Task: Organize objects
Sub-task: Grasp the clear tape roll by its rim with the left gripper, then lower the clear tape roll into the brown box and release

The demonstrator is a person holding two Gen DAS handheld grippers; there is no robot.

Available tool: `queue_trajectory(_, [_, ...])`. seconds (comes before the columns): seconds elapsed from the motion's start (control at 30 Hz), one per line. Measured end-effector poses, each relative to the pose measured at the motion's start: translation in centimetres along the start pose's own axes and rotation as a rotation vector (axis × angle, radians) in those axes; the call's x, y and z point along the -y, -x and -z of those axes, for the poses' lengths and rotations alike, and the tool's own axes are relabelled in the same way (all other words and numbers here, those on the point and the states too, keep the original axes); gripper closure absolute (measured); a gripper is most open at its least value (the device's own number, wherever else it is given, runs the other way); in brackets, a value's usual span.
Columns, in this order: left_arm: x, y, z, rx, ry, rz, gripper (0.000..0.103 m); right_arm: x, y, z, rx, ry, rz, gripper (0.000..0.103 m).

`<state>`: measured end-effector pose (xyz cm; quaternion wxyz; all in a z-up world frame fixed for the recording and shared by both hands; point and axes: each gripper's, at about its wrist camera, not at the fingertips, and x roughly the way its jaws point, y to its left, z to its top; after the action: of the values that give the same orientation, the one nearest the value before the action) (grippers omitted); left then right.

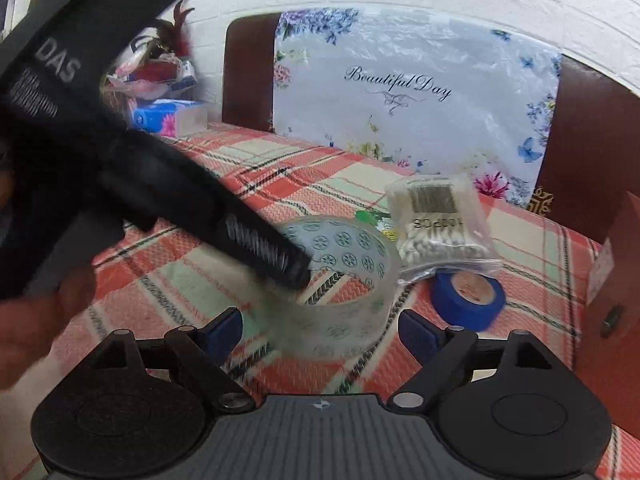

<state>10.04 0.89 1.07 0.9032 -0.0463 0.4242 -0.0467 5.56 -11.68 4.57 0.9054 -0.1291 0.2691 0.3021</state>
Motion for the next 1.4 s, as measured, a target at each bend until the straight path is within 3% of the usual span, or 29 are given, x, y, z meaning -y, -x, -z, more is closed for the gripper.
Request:
queue_trajectory(0.03, [0.1, 0.1, 0.1, 0.011, -0.011, -0.02, 0.085, 0.0, -0.5, 0.0, -0.015, -0.01, -0.024, 0.028])
queue_trajectory(0.17, [1.2, 2.4, -0.2, 0.053, -0.031, -0.006, 0.084, 0.3, 1.7, 0.1, 0.073, -0.063, -0.014, 0.032])
queue_trajectory(0.4, [8.9, 6.1, -3.1, 0.203, -0.162, 0.091, 0.084, 3.8, 8.5, 0.7, 0.25, -0.094, 0.204, 0.032])
queue_trajectory(0.63, [18.5, 4.7, -6.4, 0.232, -0.301, 0.242, 0.083, 11.7, 13.1, 2.8, 0.276, -0.199, 0.404, 0.032])
queue_trajectory(0.7, [20.5, 3.5, -7.1, 0.223, -0.311, 0.275, 0.077, 13.8, 13.3, 3.2, 0.272, -0.243, 0.431, 0.031])
queue_trajectory(0.73, [21.2, 2.7, -7.4, 0.217, -0.312, 0.28, 0.064, 14.8, 13.1, 3.4, 0.261, -0.272, 0.448, 0.028])
queue_trajectory(0.77, [21.9, 1.9, -7.7, 0.214, -0.313, 0.258, 0.043, 15.6, 12.7, 3.7, 0.25, -0.299, 0.462, 0.017])
queue_trajectory(0.8, [22.4, 1.3, -7.8, 0.216, -0.314, 0.219, 0.036, 16.4, 12.7, 4.0, 0.255, -0.335, 0.47, 0.011])
queue_trajectory(0.97, [21.8, 1.8, -7.8, 0.229, -0.282, 0.22, 0.033, 16.2, 12.9, 5.2, 0.293, -0.372, 0.477, 0.008])
queue_trajectory(1.13, [21.4, 2.6, -7.2, 0.252, -0.295, 0.191, 0.032, 14.6, 12.7, 5.3, 0.32, -0.287, 0.538, 0.009])
queue_trajectory(1.23, [21.5, 3.1, -7.3, 0.253, -0.283, 0.193, 0.032, 15.7, 12.2, 3.4, 0.313, -0.211, 0.565, 0.015])
queue_trajectory(1.27, [21.5, 3.5, -7.2, 0.259, -0.281, 0.198, 0.032, 16.6, 11.8, 2.9, 0.302, -0.21, 0.538, 0.012])
queue_trajectory(1.33, [20.7, 5.0, -7.1, 0.297, -0.262, 0.211, 0.03, 18.1, 10.9, 2.4, 0.278, -0.235, 0.521, 0.015])
queue_trajectory(1.4, [19.6, 6.3, -6.9, 0.329, -0.266, 0.21, 0.029, 19.4, 10.1, 2.2, 0.236, -0.284, 0.563, 0.017])
